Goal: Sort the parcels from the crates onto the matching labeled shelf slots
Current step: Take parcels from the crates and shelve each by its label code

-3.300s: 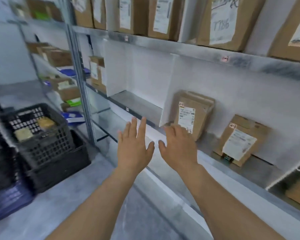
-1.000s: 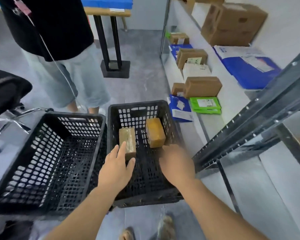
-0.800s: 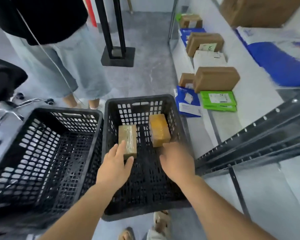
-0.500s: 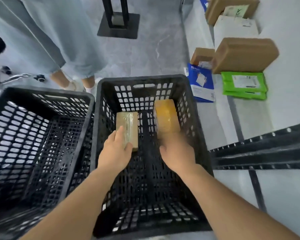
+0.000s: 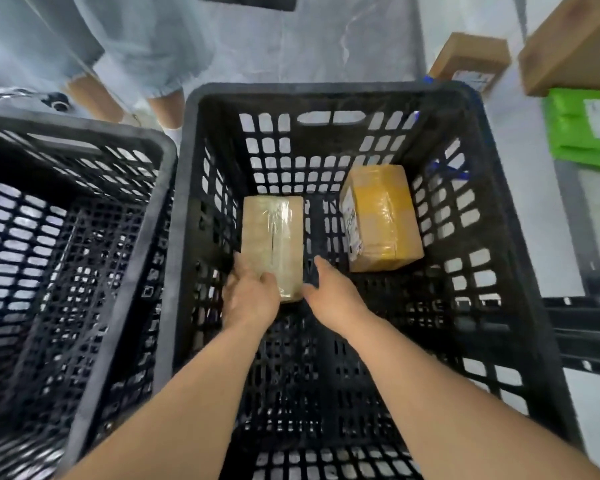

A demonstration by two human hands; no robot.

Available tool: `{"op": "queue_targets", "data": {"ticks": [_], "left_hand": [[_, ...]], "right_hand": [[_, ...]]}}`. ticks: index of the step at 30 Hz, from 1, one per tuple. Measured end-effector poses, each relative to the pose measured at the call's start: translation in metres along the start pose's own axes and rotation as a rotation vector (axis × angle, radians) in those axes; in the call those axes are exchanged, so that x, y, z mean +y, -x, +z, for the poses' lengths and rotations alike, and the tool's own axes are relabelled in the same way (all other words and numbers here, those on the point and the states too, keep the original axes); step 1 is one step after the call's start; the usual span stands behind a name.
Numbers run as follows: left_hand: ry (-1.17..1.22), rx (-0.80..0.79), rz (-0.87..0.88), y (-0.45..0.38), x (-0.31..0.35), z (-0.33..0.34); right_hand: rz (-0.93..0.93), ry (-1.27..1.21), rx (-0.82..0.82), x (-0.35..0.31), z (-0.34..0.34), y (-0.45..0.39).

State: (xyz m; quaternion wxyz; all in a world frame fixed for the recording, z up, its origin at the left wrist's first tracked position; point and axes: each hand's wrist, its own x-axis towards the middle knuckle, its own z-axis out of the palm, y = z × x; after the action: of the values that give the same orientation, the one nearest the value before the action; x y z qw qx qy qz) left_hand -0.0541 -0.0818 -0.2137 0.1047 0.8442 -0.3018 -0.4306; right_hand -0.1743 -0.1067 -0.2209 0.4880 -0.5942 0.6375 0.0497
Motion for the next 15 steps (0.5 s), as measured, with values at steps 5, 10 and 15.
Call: {"op": "queue_targets", "data": {"ticks": [5, 10, 15], "left_hand": [[0.098, -0.083, 0.048, 0.005, 0.0, 0.014], [0.172, -0.265, 0.031, 0.041, -0.004, 0.025], [0.163, -0.344, -0.067, 0.055, -0.015, 0.032]], "right_hand": [[0.046, -0.207, 0.007, 0.013, 0.002, -0.003], [0.085, -0.204, 0.123, 0.035, -0.007, 0.031], [0.02, -0.153, 0.143, 0.052, 0.003, 0.054]]}}
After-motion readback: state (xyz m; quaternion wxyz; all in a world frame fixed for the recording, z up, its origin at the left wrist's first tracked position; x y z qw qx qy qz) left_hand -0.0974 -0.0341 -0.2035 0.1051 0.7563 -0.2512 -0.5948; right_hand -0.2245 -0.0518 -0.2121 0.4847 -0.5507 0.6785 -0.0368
